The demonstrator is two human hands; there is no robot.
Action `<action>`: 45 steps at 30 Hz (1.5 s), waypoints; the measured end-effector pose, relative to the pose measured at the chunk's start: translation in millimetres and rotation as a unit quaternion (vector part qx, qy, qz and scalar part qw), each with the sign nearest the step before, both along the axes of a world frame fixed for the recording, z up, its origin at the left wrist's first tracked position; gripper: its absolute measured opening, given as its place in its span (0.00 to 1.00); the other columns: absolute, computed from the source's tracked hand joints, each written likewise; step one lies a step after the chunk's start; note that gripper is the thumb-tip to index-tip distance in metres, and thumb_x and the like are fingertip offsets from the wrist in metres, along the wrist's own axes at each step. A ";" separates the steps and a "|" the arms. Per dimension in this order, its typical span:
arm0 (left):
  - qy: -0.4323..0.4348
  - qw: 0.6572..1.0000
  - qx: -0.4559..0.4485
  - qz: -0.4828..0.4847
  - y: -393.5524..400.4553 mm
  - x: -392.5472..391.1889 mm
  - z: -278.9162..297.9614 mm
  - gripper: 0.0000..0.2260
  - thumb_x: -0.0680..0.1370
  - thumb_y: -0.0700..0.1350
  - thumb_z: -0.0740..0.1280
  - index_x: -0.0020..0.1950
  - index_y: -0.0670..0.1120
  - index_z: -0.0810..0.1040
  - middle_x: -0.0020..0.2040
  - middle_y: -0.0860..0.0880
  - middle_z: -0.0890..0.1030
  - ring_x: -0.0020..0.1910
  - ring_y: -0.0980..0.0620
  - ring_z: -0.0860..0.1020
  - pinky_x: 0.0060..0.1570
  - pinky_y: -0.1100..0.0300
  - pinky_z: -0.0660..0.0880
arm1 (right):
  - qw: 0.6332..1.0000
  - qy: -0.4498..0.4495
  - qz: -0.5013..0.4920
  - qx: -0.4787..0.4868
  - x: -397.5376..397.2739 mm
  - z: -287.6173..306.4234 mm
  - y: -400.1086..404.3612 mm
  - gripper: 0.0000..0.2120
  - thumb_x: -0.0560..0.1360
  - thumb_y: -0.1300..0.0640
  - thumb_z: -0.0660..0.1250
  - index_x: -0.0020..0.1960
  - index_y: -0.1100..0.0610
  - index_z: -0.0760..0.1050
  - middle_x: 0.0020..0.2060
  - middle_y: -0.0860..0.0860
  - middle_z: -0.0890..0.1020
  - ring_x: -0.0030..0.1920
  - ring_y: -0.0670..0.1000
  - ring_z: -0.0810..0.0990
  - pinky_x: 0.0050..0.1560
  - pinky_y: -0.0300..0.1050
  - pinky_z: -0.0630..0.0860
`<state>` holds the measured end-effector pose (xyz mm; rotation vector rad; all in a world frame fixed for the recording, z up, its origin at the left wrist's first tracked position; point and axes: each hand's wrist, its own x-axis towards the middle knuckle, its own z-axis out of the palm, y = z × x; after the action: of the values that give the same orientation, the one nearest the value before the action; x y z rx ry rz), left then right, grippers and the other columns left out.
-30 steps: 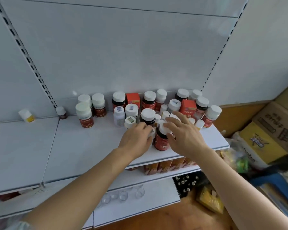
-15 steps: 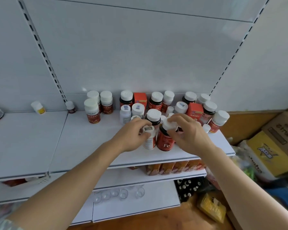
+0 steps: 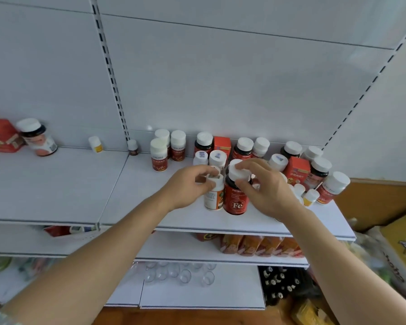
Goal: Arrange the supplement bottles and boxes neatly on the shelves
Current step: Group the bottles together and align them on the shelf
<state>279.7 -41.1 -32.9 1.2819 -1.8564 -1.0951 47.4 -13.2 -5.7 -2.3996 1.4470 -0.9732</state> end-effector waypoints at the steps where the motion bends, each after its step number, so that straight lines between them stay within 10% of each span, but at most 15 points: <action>1: -0.009 1.000 -0.006 0.012 4.0 1.1 -2.3 0.13 0.78 0.45 0.70 0.62 0.55 0.79 0.60 0.57 0.79 0.59 0.58 0.78 0.59 0.55 0.77 | 1.000 -0.003 0.005 0.004 1.4 -2.0 -0.1 0.14 0.76 0.56 0.69 0.61 0.55 0.77 0.59 0.48 0.78 0.46 0.52 0.80 0.43 0.52 0.80; 6: -0.042 0.997 -0.033 0.062 24.3 11.8 -12.6 0.16 0.76 0.49 0.72 0.63 0.58 0.79 0.57 0.60 0.80 0.55 0.63 0.77 0.49 0.77 0.69 | 0.999 0.012 0.037 0.003 20.7 -9.3 1.3 0.14 0.76 0.55 0.69 0.61 0.55 0.77 0.58 0.48 0.79 0.48 0.52 0.79 0.45 0.53 0.79; 20: -0.064 0.977 -0.055 0.194 69.0 155.3 10.6 0.11 0.75 0.51 0.72 0.56 0.59 0.80 0.46 0.70 0.77 0.49 0.73 0.74 0.45 0.73 0.69 | 0.988 -0.001 0.152 -0.004 162.4 15.4 8.2 0.14 0.75 0.56 0.70 0.60 0.55 0.78 0.58 0.48 0.79 0.52 0.48 0.78 0.52 0.44 0.76; 45: -0.148 0.938 -0.095 0.298 124.3 569.7 31.4 0.11 0.78 0.46 0.68 0.60 0.53 0.79 0.54 0.61 0.78 0.51 0.64 0.75 0.51 0.69 0.71 | 0.950 -0.041 0.307 -0.027 592.7 13.5 -7.2 0.15 0.75 0.54 0.70 0.60 0.54 0.77 0.58 0.47 0.78 0.55 0.48 0.77 0.51 0.51 0.79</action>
<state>849.4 83.2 -1.5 1.7990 -1.5502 -0.4084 640.1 -20.5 7.7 -2.5516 0.5692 -0.9310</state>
